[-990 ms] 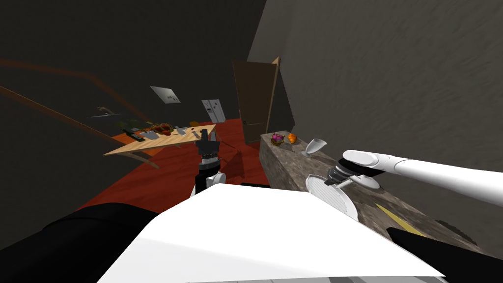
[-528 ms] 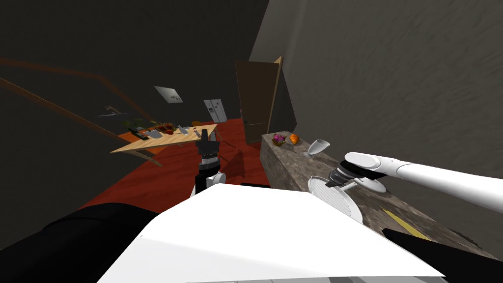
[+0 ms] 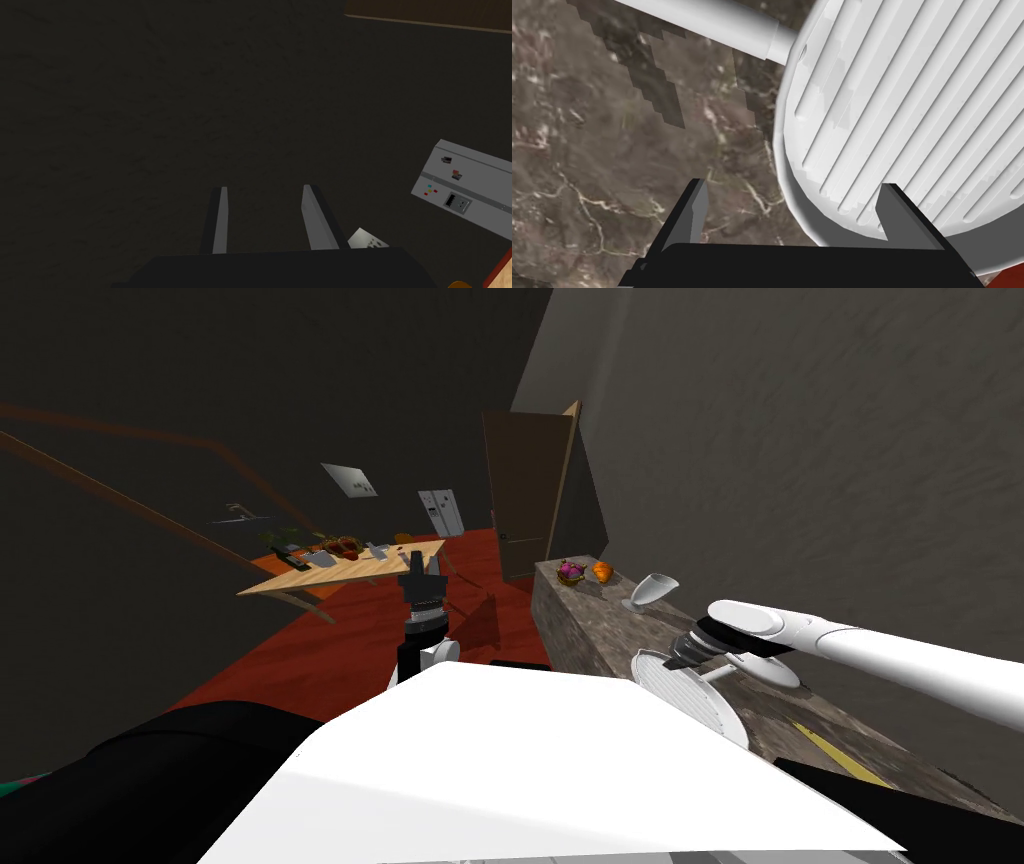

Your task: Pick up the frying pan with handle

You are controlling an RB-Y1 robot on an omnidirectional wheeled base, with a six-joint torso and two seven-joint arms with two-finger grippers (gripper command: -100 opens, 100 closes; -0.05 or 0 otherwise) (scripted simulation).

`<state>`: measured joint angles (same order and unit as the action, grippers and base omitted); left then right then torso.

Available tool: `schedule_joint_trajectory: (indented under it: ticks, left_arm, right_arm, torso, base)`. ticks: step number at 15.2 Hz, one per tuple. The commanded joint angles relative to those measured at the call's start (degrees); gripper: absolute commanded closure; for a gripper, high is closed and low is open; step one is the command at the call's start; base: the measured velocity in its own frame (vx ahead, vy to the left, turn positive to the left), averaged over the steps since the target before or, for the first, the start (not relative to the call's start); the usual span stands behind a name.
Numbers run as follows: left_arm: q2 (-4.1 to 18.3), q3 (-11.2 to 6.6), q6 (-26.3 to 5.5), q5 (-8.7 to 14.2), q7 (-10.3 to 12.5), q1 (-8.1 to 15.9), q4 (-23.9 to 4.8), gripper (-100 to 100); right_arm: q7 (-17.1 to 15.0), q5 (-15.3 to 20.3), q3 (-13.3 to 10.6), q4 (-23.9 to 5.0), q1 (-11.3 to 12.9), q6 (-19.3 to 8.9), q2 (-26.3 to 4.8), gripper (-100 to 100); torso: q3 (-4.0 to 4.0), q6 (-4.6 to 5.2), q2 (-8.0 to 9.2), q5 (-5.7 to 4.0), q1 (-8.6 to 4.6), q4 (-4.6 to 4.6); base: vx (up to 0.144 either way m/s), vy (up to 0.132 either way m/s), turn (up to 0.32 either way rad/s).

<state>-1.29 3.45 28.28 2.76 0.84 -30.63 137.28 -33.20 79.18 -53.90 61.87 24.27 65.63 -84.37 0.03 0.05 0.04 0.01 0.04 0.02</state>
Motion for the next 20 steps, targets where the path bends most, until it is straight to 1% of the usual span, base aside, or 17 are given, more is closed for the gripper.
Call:
schedule_joint_trajectory:
  ticks: [1,4,6,7,8,10,11,12,13,14,17,18,19,20]
  left_arm:
    - [0.0,0.00,0.0,0.0,0.0,0.0,0.0,0]
    - [0.0,0.00,0.0,0.0,0.0,0.0,0.0,0]
    - [0.0,0.00,0.0,0.0,0.0,0.0,0.0,0]
    - [0.0,0.00,0.0,0.0,0.0,0.0,0.0,0]
    - [0.0,0.00,0.0,0.0,0.0,0.0,0.0,0]
    - [0.0,0.00,0.0,0.0,0.0,0.0,0.0,0]
    - [0.0,0.00,0.0,0.0,0.0,0.0,0.0,0]
    - [0.0,0.00,0.0,0.0,0.0,0.0,0.0,0]
    - [0.0,0.00,0.0,0.0,0.0,0.0,0.0,0]
    - [0.0,0.00,0.0,0.0,0.0,0.0,0.0,0]
    - [0.0,0.00,0.0,0.0,0.0,0.0,0.0,0]
    - [0.0,0.00,0.0,0.0,0.0,0.0,0.0,0]
    - [0.0,0.00,0.0,0.0,0.0,0.0,0.0,0]
    - [0.0,0.00,0.0,0.0,0.0,0.0,0.0,0]
  right_arm:
    - [1.4,2.4,2.9,-1.6,-2.9,1.3,1.2,-100]
    - [1.4,2.4,6.8,-1.6,-6.0,1.3,1.2,-100]
    - [1.4,2.4,9.3,-1.6,-6.0,1.3,1.2,-100]
    - [2.5,4.8,10.6,-2.7,-8.6,2.6,2.2,-100]
    - [2.5,4.8,11.8,-2.7,-9.2,2.6,2.2,-100]
    - [2.5,4.8,14.3,-2.7,-11.3,2.6,2.2,-100]
    - [2.5,4.8,15.6,-2.7,-11.9,2.6,2.2,-100]
    - [2.5,4.8,16.9,-2.7,-11.9,2.6,2.2,-100]
    - [2.5,4.8,17.0,-2.7,-11.9,2.6,2.2,-100]
    - [3.7,7.2,19.1,-3.9,-14.5,3.8,3.2,-100]
    - [3.7,7.2,22.8,-3.9,-17.4,3.8,3.2,-100]
    - [3.7,7.2,24.1,-3.9,-17.7,3.8,3.2,-100]
    - [3.7,7.2,24.7,-3.9,-17.7,3.8,3.2,-100]
    - [4.9,9.5,26.4,-5.0,-20.2,5.1,4.2,-100]
  torso:
    - [0.00,0.00,0.00,0.00,0.00,0.00]
    - [-0.02,0.00,-0.02,-0.01,0.05,-0.01]
    - [0.00,0.01,0.00,0.00,0.02,0.00]
    - [0.00,0.00,0.00,0.00,0.00,0.00]
    - [-0.02,-0.04,-0.02,-0.02,0.02,-0.02]
    - [-0.02,0.00,-0.03,0.00,0.04,-0.02]
    - [-0.01,0.02,-0.01,0.00,0.03,-0.01]
    - [0.00,0.02,0.00,0.00,0.01,0.00]
    - [0.00,0.01,0.01,0.00,0.00,0.00]
    - [0.00,0.00,0.01,0.00,-0.01,0.00]
    - [-0.01,0.00,-0.01,0.00,0.04,-0.01]
    - [0.00,0.02,0.00,0.00,0.03,-0.01]
    - [0.00,0.02,0.00,0.00,0.01,0.00]
    - [0.00,0.01,0.00,0.00,0.00,0.00]
  base:
    - [0.002,0.014,0.122]
    - [0.003,0.019,0.075]
    - [0.001,0.004,-0.019]
    - [0.006,0.016,0.134]
    - [0.008,0.023,0.165]
    - [0.005,0.014,0.027]
    - [0.000,0.007,-0.025]
    - [-0.001,0.003,-0.015]
    - [0.000,0.000,0.000]
    - [0.002,0.013,0.135]
    - [0.004,0.018,0.072]
    - [0.003,0.006,-0.021]
    - [0.001,0.002,-0.014]
    - [0.005,0.015,0.122]
